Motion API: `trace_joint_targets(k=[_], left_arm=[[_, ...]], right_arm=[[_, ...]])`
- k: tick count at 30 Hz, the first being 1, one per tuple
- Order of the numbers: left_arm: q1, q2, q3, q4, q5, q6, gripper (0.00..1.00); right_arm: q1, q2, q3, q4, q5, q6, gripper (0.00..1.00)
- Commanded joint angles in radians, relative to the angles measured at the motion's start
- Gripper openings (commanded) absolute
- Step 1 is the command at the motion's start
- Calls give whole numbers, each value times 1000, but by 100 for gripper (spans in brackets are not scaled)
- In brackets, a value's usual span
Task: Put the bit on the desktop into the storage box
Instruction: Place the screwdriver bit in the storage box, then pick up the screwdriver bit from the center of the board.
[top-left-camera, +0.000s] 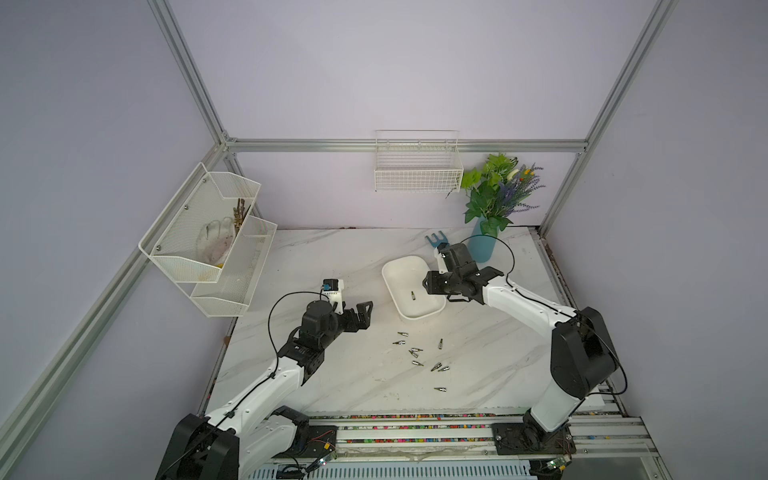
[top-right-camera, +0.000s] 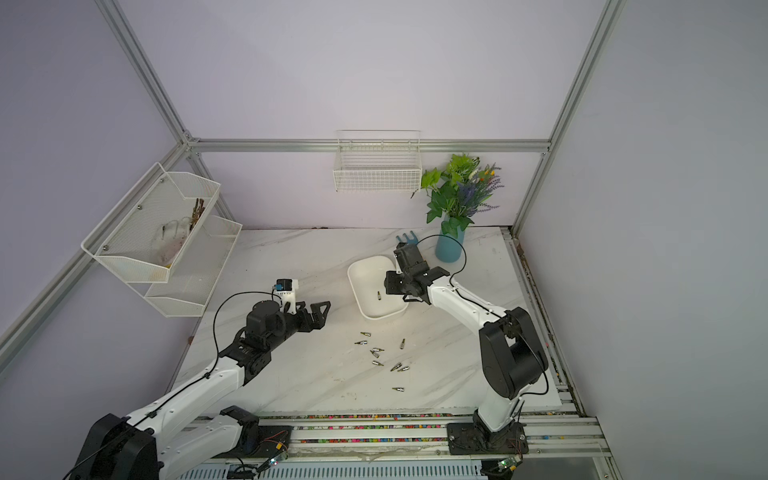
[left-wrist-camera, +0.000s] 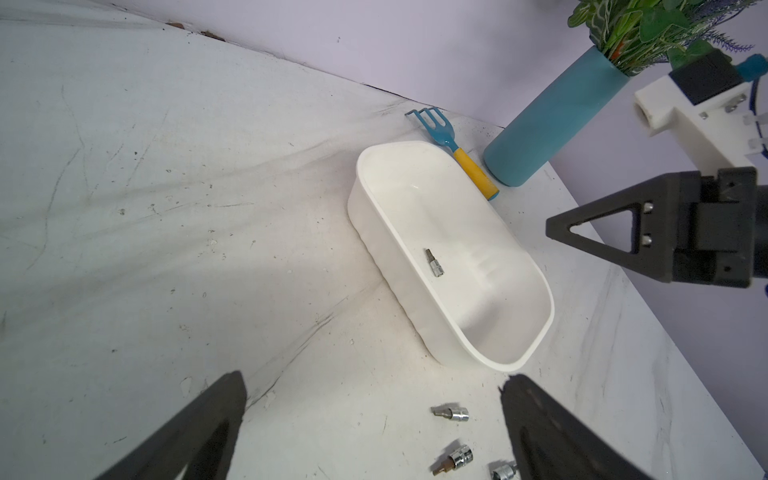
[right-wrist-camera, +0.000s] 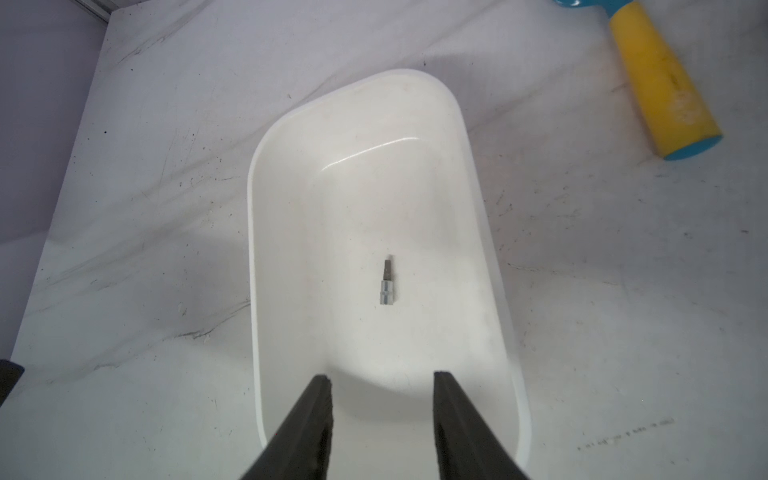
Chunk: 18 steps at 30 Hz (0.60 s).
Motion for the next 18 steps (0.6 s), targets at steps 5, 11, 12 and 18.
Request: trace_joint_targets(k=[5, 11, 12, 18], left_arm=[[-8, -17, -14, 67, 41, 24, 100], [-9, -11, -17, 78, 46, 28, 100], [-8, -9, -17, 79, 43, 28, 100], [-8, 14, -17, 88, 39, 27, 100]], right_arm=[[5, -202, -155, -122, 93, -6, 45], [31, -284, -237, -205, 66, 51, 45], [39, -295, -257, -206, 57, 68, 46], [105, -323, -367, -164, 36, 153, 45]])
